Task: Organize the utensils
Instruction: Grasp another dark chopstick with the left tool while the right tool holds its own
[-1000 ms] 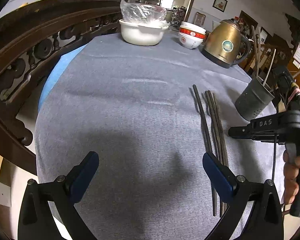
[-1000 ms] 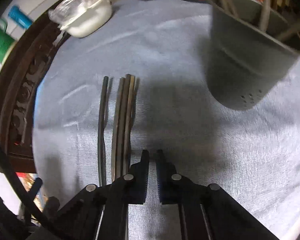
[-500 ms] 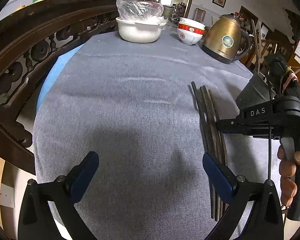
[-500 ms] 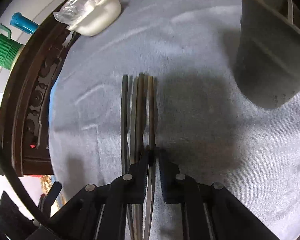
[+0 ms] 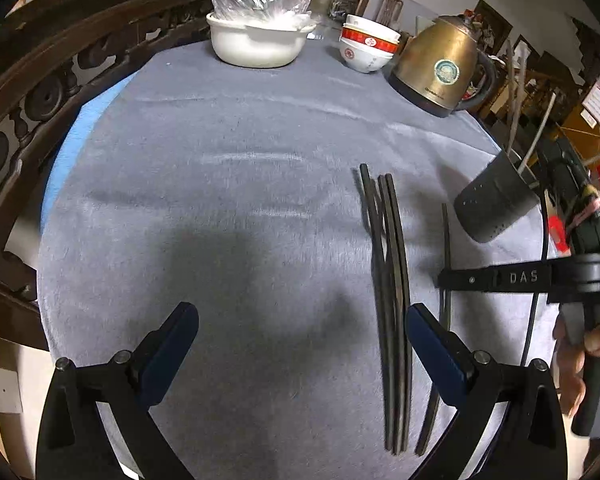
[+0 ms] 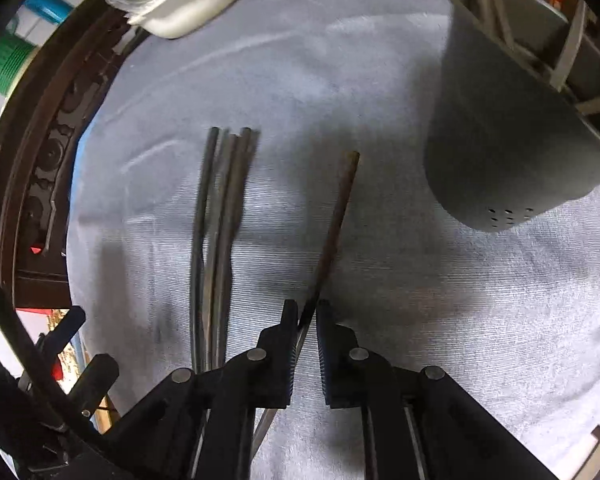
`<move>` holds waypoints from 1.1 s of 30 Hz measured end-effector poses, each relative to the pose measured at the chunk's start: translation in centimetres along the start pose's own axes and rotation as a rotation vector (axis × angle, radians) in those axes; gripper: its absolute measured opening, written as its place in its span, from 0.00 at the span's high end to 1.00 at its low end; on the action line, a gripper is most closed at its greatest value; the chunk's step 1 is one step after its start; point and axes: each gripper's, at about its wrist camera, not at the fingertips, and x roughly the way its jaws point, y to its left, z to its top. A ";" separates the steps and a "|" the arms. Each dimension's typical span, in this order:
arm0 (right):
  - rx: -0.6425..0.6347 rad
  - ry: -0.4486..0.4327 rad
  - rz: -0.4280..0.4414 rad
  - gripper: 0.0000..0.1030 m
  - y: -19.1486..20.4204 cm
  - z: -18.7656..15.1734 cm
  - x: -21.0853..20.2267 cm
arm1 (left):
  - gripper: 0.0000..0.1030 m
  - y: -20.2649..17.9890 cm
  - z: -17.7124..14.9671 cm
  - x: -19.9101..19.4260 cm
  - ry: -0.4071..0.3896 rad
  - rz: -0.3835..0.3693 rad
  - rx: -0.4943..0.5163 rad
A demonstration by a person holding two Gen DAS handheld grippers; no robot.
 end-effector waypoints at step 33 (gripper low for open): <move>-0.153 -0.070 -0.049 0.91 -3.0 -3.6 -2.4 | 0.94 -5.2 6.2 8.7 0.451 0.057 0.020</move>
